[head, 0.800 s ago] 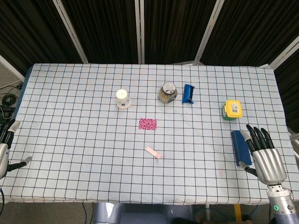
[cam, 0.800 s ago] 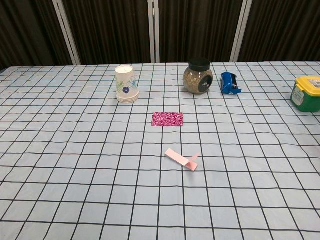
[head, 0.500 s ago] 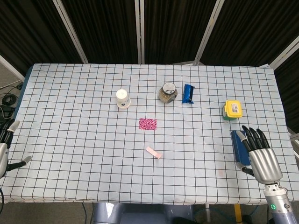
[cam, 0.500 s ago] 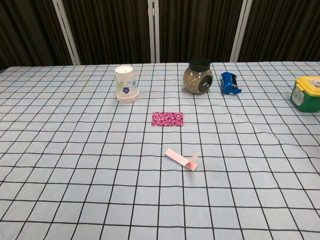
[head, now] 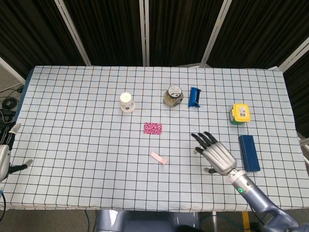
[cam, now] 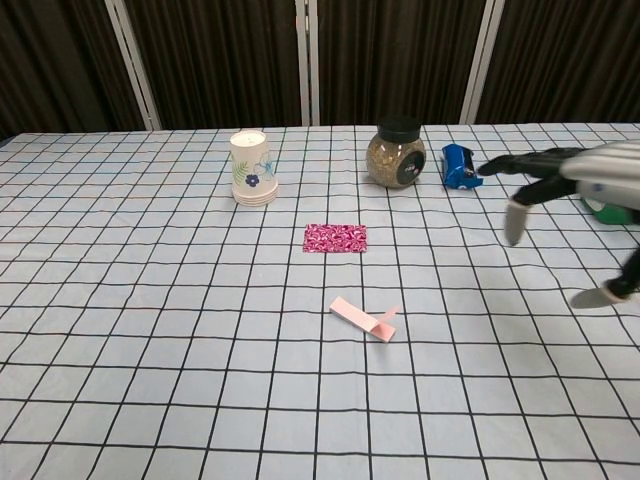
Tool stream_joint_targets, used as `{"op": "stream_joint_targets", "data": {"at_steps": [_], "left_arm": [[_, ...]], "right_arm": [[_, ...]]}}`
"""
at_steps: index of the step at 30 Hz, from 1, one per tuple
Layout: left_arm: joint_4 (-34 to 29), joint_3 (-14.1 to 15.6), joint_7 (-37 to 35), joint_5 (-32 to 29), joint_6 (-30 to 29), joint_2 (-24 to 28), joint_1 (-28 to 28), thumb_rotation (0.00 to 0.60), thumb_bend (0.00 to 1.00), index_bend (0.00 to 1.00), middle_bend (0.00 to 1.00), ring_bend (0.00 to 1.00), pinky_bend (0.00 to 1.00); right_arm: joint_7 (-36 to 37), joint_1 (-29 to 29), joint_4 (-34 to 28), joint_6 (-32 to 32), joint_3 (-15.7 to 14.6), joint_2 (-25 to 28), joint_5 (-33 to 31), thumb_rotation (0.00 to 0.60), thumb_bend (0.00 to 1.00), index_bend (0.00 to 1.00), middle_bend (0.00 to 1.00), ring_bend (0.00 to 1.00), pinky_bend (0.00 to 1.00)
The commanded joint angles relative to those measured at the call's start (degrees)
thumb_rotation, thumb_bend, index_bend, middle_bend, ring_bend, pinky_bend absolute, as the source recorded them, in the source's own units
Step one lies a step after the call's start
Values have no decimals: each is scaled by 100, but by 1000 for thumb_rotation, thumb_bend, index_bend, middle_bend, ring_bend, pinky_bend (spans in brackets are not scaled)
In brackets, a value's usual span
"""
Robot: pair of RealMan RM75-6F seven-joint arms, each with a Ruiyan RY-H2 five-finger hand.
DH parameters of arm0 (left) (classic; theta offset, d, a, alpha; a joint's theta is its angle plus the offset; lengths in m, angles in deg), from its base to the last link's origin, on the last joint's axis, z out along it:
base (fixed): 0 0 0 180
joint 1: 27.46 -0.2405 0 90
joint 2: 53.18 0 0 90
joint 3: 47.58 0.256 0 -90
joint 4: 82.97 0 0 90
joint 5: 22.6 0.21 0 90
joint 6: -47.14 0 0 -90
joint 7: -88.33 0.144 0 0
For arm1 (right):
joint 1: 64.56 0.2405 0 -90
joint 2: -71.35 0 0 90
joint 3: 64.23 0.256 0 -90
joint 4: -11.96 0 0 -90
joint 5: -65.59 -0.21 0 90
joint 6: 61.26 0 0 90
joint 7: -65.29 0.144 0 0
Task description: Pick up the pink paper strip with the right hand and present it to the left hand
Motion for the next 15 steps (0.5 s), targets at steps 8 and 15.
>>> {"op": "stream_joint_targets", "data": {"at_steps": [8,15], "left_arm": [[160,-71,-12,-262,224,-71,94,600,0,0,0,0,0],[201,-88,-14,-304,271,-84,120,600,0,0,0,0,0]], "right_arm": [[-614,906,814,-898,357,-1517,-654,600,136,481,40,0,0],[-776,1096,1335,-849,260,-2042,-547,600,164,502,52,0,0]]}}
